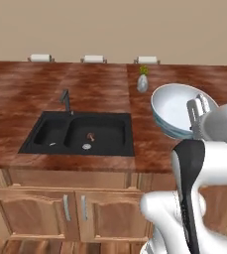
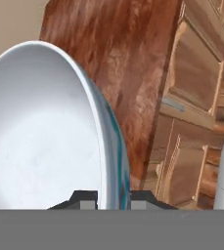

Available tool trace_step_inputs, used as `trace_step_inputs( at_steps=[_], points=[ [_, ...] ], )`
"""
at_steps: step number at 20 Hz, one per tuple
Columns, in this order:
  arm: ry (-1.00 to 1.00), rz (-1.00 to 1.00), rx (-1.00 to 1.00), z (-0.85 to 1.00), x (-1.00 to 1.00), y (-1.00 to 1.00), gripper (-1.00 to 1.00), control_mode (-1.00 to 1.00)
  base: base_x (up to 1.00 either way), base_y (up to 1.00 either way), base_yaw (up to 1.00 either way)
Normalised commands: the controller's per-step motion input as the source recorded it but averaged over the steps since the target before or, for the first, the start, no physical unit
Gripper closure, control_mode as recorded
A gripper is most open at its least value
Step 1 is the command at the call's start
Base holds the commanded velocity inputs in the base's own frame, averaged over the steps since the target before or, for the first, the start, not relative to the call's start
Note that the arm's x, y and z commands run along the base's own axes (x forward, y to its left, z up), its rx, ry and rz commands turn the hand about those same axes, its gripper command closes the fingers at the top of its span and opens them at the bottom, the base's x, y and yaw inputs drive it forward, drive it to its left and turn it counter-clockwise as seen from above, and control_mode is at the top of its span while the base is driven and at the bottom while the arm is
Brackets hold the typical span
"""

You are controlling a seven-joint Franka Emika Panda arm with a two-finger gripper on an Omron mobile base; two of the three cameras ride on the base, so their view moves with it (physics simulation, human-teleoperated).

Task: Clear the mugs and bowl far away from the sink.

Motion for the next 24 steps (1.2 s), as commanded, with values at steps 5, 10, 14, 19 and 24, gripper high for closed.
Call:
trace_step_inputs(
  at_steps=[5,10,14,19,24],
  points=[
    [0.00,0.00,0.00,0.00,0.00,0.00,1.00,1.00,-0.10,0.61,0.93],
    [0.00,0.00,0.00,0.00,0.00,0.00,1.00,1.00,-0.01,0.27,1.00],
    [0.00,0.00,0.00,0.00,0.00,0.00,1.00,1.00,0.00,0.04,1.00],
    [0.00,0.00,0.00,0.00,0.00,0.00,1.00,1.00,0.00,0.00,1.00],
    [0.00,0.00,0.00,0.00,0.00,0.00,1.00,1.00,0.00,0.00,1.00]
  ],
)
